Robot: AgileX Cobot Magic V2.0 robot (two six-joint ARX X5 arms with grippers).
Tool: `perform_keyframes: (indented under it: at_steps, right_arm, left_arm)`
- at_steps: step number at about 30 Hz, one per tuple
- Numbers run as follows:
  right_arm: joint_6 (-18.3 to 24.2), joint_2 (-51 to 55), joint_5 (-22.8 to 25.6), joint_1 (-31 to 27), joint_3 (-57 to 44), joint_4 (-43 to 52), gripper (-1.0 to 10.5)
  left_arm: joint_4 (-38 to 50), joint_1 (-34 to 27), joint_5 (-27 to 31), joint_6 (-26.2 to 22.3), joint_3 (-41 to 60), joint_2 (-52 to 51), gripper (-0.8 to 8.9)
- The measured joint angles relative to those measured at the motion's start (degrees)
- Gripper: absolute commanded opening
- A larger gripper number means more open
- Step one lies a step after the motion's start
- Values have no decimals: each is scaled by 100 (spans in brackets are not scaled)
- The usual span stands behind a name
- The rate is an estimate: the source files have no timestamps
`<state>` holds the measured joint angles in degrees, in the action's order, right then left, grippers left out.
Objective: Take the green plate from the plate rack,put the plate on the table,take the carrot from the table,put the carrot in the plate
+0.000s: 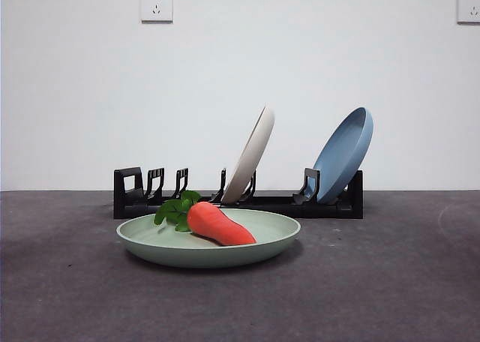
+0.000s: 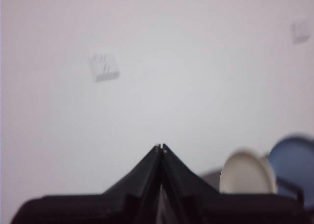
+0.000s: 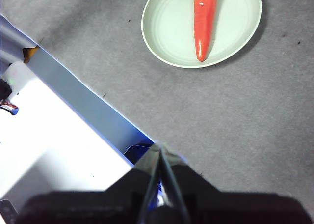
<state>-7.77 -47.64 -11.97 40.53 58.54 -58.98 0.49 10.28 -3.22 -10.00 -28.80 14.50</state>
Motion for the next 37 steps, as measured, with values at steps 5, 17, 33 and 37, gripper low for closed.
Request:
perform_keyframes:
  at_steps: [5,17,33,37]
  right_arm:
    - [0,0,0,0,0,0,1]
    - [0,0,0,0,0,0,1]
    - [0,2,0,0,0,-2,1]
    - [0,2,2,0,0,-2,1]
  left_arm:
    - [87,-326,-22,63,1270,-538,-3]
    - [-9,-417,-22,483,2780,-1298,-4]
    - [-1088,-424,-11,909,2782,-1423,-3]
    - [-1088,-424,0,944,2782,-1423,-3]
